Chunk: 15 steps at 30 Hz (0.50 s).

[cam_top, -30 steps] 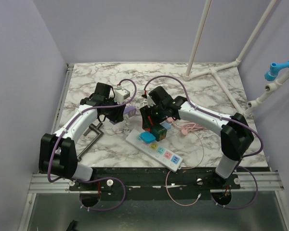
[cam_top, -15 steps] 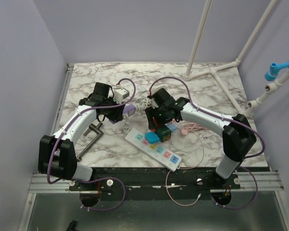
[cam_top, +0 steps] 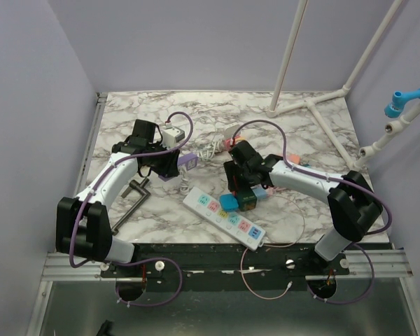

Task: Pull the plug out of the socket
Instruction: Remove the plug from the socket, then place the socket at the center of the board.

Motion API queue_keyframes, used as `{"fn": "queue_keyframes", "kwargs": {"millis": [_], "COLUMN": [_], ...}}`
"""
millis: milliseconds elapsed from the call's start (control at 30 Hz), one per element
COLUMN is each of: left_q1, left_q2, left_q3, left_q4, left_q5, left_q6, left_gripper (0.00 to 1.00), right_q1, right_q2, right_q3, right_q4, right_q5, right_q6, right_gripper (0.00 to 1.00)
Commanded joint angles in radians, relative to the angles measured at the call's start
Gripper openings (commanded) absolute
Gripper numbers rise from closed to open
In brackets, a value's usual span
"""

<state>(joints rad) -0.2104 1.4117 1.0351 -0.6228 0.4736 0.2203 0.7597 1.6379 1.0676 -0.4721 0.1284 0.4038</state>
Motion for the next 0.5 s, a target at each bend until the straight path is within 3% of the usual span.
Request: {"fn": "queue_keyframes", "kwargs": {"millis": [0, 467], "left_q1": [0.006, 0.006], "left_q2": [-0.042, -0.057], "left_q3": [0.007, -0.012], "left_q4": [0.008, 0.01], "left_q5": [0.068, 0.085], "left_q6": [0.002, -0.001], "left_gripper": [0.0, 0.0], "right_q1": [-0.006, -0.012], "right_q2": [-0.009, 0.0], "right_q3": [-0.005, -0.051], "right_q4": [0.093, 0.069], "right_q5": [0.13, 0.259], "right_q6": [0.04, 0.101], "right_gripper": [0.64, 0.75]}}
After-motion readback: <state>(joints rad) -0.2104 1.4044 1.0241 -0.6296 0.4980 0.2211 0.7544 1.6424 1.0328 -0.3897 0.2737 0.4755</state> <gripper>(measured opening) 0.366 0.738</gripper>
